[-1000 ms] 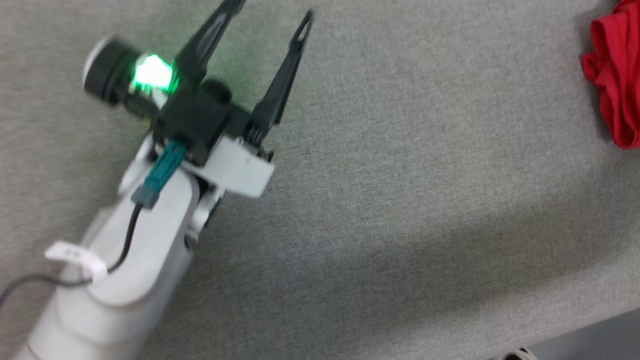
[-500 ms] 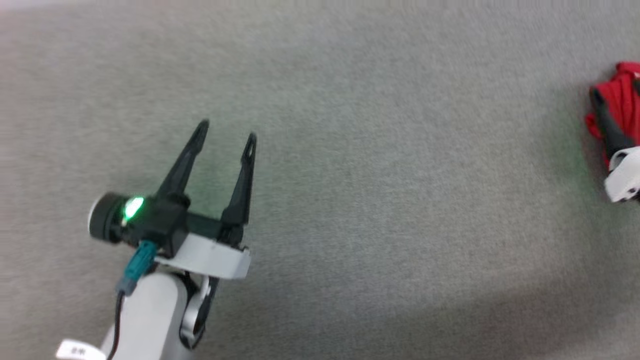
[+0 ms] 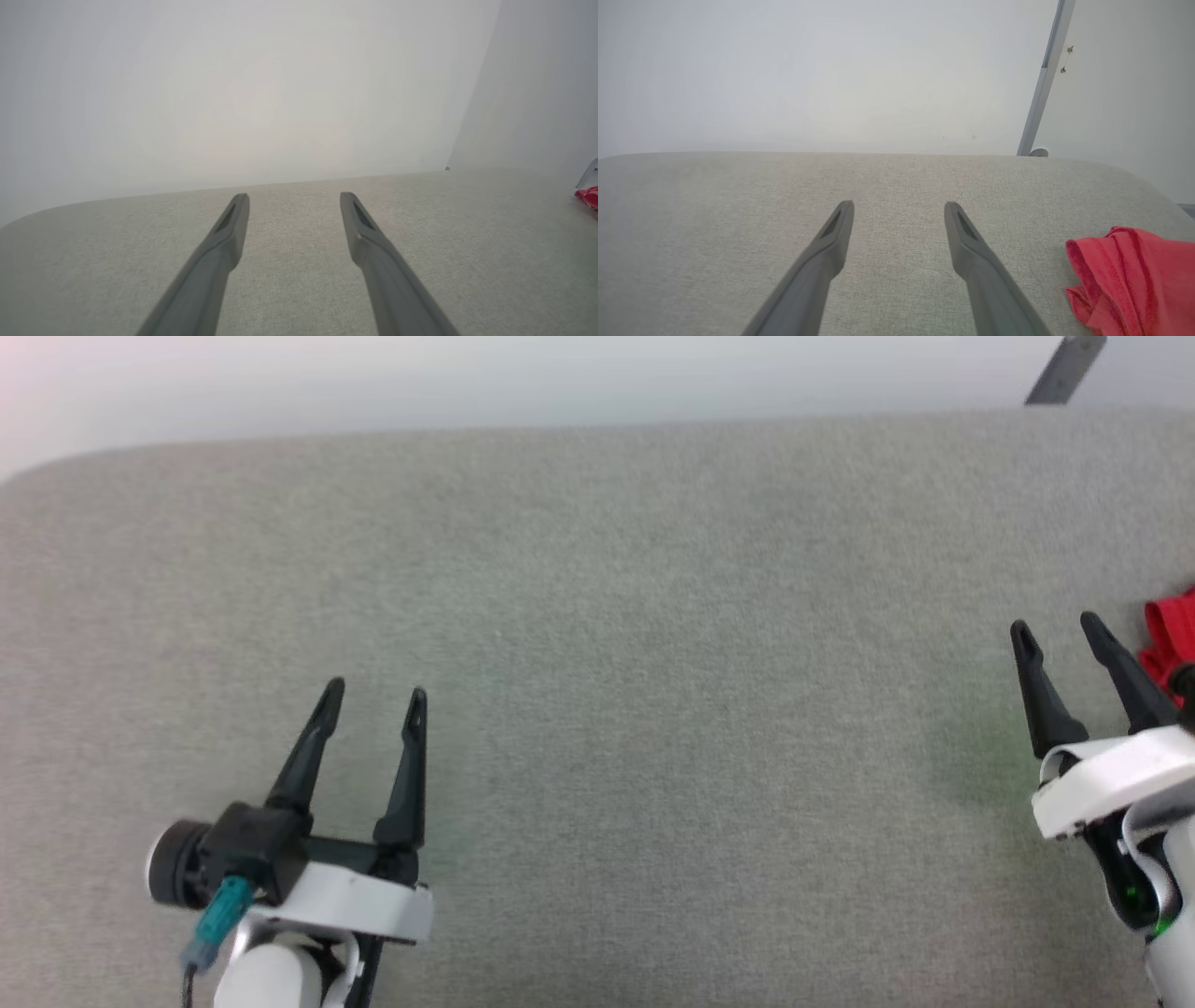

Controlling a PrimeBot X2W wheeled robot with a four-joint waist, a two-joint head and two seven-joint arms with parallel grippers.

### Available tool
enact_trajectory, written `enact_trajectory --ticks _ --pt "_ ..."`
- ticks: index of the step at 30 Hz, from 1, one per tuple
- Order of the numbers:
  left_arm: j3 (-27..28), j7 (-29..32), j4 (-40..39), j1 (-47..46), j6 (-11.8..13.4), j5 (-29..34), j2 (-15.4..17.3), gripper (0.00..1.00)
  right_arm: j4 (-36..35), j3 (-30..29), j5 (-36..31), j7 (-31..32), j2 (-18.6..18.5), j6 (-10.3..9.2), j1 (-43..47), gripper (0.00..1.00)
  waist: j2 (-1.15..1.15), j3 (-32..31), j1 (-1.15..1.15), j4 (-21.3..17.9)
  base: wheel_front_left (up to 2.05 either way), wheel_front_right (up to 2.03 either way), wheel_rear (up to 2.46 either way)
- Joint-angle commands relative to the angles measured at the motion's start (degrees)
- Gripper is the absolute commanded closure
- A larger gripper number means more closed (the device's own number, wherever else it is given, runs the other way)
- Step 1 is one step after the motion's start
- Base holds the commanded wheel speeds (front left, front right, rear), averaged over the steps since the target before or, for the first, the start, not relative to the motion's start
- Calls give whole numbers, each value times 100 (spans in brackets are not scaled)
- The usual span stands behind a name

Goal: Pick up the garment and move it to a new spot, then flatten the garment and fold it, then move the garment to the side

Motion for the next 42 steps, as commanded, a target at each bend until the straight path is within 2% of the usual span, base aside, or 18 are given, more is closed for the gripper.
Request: enact_trajectory --ticks 1,11,23,31,42 --pt "81 4 -23 130 -60 42 -38 0 -186 -142 -92 -26 48 -12 209 0 0 -327 0 216 0 0 0" --pt "395 4 -77 660 -188 -79 -171 0 -1333 -908 -502 -26 286 -12 1459 0 0 -749 0 294 0 0 0" --pt "450 4 -518 1448 -189 -178 -249 0 -2179 -1186 -642 -26 493 -12 2559 0 0 -963 0 374 0 0 0" --pt "560 4 -841 1768 -190 -195 -306 0 -2651 -1465 -724 50 597 -12 3012 0 0 -951 0 378 0 0 0" --pt "590 4 -854 1785 -191 -194 -306 0 -2854 -1562 -778 143 701 -12 3140 0 0 -1007 0 348 0 0 0"
